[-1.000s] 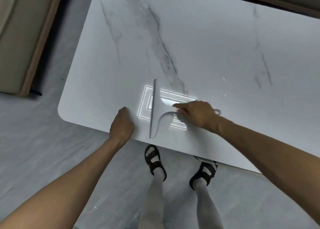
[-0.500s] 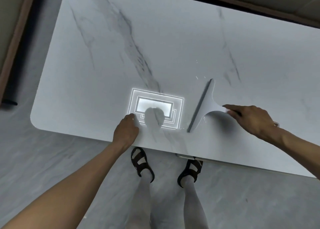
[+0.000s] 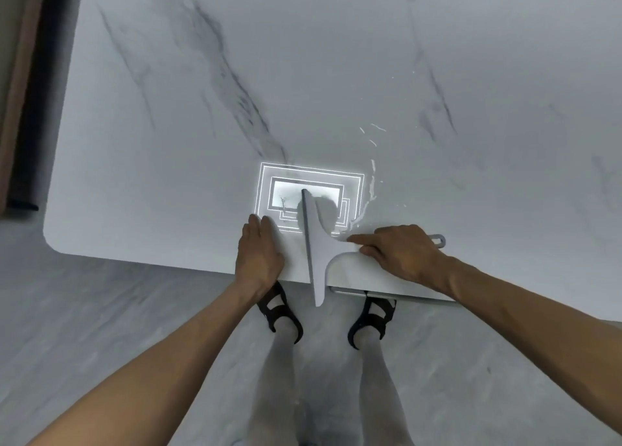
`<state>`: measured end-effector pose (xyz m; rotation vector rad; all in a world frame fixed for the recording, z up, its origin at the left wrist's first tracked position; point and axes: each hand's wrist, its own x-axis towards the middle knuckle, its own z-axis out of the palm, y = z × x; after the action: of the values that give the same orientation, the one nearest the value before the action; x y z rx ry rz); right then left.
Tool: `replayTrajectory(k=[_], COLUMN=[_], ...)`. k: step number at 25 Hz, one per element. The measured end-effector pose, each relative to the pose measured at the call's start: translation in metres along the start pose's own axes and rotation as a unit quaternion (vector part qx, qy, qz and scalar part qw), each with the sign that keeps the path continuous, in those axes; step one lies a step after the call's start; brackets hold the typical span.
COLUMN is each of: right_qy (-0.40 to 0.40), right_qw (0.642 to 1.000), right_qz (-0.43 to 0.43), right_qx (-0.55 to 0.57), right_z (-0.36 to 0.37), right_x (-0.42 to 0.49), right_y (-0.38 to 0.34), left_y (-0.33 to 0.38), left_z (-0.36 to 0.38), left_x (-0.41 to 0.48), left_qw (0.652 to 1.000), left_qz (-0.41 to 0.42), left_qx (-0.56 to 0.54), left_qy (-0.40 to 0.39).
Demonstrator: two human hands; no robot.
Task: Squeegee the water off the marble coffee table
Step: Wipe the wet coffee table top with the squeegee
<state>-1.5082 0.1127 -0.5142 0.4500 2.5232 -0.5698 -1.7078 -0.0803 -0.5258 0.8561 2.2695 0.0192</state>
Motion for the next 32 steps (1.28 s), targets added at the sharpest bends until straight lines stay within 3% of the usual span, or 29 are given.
replayTrajectory(k=[6,10,13,17,20,27,30,32], right_qy=[0.023,0.037,0.020,-0.068,-0.061,-0.037,-0.010,-0.003], right_qw=[0.995,0.990,0.998,0.995,0.994,0.996,0.990,0.990], right_qz=[0.096,0.130,0.058,-0.070,-0.089,0.055,0.111,0.100], right_qx=[-0.020,-0.038,-0.020,-0.012,-0.035,-0.061,-0.088,-0.095], right_z=[-0.023,-0.044,-0.037,-0.003,0.002,-0.044,-0.062,-0.070], right_x=[-0.079,-0.107,-0.097,-0.064,-0.064,-0.117,-0.129,-0.125], right_y=[0.126,0.165,0.142,0.078,0.093,0.219,0.232,0.215], left_y=[0.061,0.078,0.079,0.080,0.089,0.097,0.099,0.101], left_z=[0.036,0.047,0.051,0.049,0.044,0.035,0.031,0.028], left_x=[-0.003,0.002,0.010,0.017,0.019,0.014,0.011,0.007], left_qw=[0.998,0.995,0.991,0.987,0.989,0.985,0.983,0.988], left_qz=[-0.002,-0.023,-0.033,-0.048,-0.091,-0.069,-0.069,-0.066], left_qx=[0.053,0.054,0.062,0.064,0.028,0.060,0.063,0.043], left_qy=[-0.034,-0.086,-0.115,-0.137,-0.116,-0.147,-0.159,-0.134])
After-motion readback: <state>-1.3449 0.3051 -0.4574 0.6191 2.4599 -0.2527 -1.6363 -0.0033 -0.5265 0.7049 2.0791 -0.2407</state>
